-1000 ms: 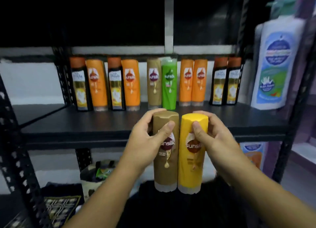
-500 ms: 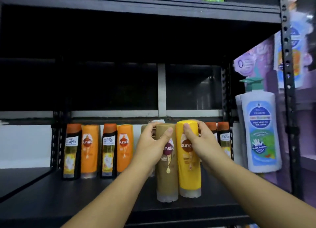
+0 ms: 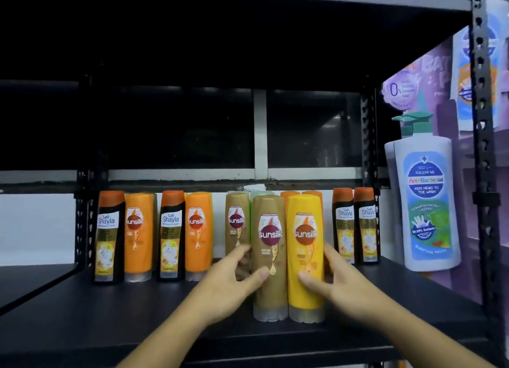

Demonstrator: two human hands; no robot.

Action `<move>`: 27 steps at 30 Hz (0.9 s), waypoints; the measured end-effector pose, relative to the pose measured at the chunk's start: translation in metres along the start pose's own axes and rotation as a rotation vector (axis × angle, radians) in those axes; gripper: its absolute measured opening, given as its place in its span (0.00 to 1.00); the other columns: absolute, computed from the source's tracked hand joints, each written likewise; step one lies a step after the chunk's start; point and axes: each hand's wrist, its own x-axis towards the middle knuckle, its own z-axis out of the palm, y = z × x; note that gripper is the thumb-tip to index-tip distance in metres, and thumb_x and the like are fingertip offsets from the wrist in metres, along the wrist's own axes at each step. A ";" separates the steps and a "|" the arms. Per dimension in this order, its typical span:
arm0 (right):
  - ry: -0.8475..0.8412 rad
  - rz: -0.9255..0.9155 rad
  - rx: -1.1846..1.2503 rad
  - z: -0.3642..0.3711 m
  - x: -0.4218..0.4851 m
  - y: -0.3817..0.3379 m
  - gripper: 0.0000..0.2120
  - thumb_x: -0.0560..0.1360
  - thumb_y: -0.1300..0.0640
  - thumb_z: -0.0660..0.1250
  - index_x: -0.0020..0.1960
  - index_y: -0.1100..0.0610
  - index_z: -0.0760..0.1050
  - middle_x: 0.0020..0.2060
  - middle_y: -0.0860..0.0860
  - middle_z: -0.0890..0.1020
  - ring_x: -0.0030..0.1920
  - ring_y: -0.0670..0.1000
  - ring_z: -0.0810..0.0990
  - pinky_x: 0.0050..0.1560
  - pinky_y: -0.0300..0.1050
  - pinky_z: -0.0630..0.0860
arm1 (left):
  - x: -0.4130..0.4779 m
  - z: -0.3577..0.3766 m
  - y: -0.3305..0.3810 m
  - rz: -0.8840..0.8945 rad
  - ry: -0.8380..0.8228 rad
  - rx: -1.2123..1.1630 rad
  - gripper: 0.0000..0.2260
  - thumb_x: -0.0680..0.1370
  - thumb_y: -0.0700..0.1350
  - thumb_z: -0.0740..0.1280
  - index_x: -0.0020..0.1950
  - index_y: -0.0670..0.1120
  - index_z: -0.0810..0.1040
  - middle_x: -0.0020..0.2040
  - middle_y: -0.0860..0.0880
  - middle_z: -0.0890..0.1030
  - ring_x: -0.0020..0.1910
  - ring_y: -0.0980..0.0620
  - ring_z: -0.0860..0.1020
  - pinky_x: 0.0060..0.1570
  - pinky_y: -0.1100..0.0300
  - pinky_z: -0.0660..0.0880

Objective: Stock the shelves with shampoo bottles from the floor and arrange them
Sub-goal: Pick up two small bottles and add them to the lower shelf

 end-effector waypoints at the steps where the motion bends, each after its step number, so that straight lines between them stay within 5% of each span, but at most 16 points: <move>1: -0.047 0.018 -0.056 -0.002 -0.004 0.007 0.31 0.70 0.39 0.74 0.68 0.31 0.62 0.60 0.31 0.78 0.60 0.34 0.77 0.60 0.38 0.77 | -0.004 0.001 -0.004 -0.026 -0.054 0.043 0.25 0.76 0.62 0.73 0.71 0.64 0.71 0.60 0.59 0.80 0.54 0.62 0.80 0.55 0.63 0.79; 7: -0.051 0.072 -0.122 -0.007 0.000 0.024 0.31 0.71 0.44 0.76 0.68 0.36 0.64 0.62 0.34 0.78 0.61 0.37 0.78 0.64 0.40 0.75 | 0.000 0.016 -0.010 -0.043 -0.119 0.178 0.27 0.75 0.56 0.76 0.71 0.64 0.68 0.61 0.64 0.80 0.55 0.63 0.80 0.58 0.64 0.76; 11: -0.010 0.104 -0.223 -0.020 0.014 0.033 0.29 0.75 0.48 0.74 0.68 0.37 0.62 0.59 0.32 0.76 0.57 0.36 0.77 0.56 0.34 0.74 | 0.027 0.038 -0.012 -0.060 -0.130 0.246 0.30 0.77 0.55 0.74 0.75 0.59 0.65 0.68 0.60 0.77 0.63 0.58 0.77 0.66 0.57 0.74; 16: 0.083 0.235 -0.318 -0.036 0.043 0.052 0.30 0.75 0.48 0.74 0.72 0.44 0.63 0.66 0.43 0.75 0.66 0.49 0.74 0.68 0.51 0.72 | 0.075 0.071 -0.015 -0.098 -0.124 0.359 0.31 0.77 0.53 0.74 0.76 0.54 0.65 0.72 0.53 0.75 0.70 0.50 0.74 0.70 0.55 0.70; 27: 0.173 0.272 -0.368 -0.041 0.082 0.080 0.25 0.79 0.52 0.70 0.71 0.52 0.63 0.67 0.51 0.74 0.60 0.49 0.72 0.61 0.47 0.70 | 0.121 0.101 -0.021 -0.168 -0.013 0.414 0.22 0.77 0.50 0.75 0.66 0.46 0.69 0.65 0.46 0.78 0.64 0.46 0.77 0.60 0.58 0.73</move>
